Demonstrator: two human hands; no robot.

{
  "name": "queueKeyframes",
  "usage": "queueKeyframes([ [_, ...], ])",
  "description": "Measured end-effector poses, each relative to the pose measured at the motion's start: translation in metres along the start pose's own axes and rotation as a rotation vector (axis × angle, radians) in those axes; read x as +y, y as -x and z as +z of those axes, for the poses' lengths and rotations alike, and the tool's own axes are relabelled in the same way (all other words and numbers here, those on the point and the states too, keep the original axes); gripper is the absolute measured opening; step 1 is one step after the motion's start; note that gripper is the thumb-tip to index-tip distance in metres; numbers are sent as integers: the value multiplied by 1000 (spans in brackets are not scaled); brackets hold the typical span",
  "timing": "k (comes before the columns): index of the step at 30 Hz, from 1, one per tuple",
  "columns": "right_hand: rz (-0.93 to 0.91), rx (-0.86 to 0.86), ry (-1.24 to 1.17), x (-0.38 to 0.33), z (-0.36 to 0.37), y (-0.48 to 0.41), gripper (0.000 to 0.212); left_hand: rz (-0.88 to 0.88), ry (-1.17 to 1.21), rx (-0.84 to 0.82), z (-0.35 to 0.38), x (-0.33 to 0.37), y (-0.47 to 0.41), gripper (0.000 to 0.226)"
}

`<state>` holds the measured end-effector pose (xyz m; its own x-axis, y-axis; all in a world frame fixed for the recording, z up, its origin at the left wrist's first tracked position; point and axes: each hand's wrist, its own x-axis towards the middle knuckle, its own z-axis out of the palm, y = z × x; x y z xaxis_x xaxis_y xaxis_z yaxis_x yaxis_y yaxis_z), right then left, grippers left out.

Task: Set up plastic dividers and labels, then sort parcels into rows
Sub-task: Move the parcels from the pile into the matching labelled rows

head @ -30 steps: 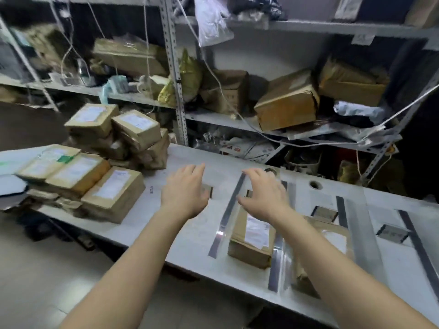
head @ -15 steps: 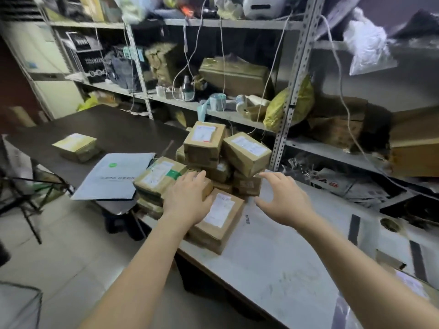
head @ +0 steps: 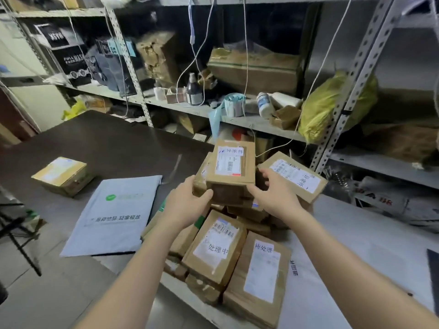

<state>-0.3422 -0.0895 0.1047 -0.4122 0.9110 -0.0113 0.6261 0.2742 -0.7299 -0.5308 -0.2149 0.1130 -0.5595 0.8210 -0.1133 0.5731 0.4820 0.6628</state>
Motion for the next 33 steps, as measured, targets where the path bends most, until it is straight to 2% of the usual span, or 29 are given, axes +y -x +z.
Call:
queueKeyframes([
  [5, 175, 45, -82, -13, 34, -38, 71, -30, 157, -156, 9, -17, -72, 74],
  [7, 247, 86, -119, -19, 45, -46, 68, -20, 234, -213, 14, -15, -94, 80],
  [12, 355, 187, -200, -36, 64, -51, 63, 39, 420, -303, 31, -15, -118, 59],
  [17, 359, 236, -244, -50, 74, -33, 62, 115, 398, -271, 18, -24, -123, 51],
  [21, 341, 314, -341, -60, 68, -9, 51, 198, 280, -206, 0, -12, -111, 38],
  [25, 286, 375, -391, -68, 38, 18, 53, 290, 272, -127, -13, 18, -78, 47],
  [28, 263, 456, -406, -60, 7, 52, 52, 377, 318, -190, -6, 43, -48, 46],
  [31, 273, 524, -421, -40, -31, 101, 40, 443, 350, -246, 15, 74, -5, 55],
  [33, 279, 561, -411, -18, -58, 142, 44, 483, 338, -275, 37, 96, 35, 59],
])
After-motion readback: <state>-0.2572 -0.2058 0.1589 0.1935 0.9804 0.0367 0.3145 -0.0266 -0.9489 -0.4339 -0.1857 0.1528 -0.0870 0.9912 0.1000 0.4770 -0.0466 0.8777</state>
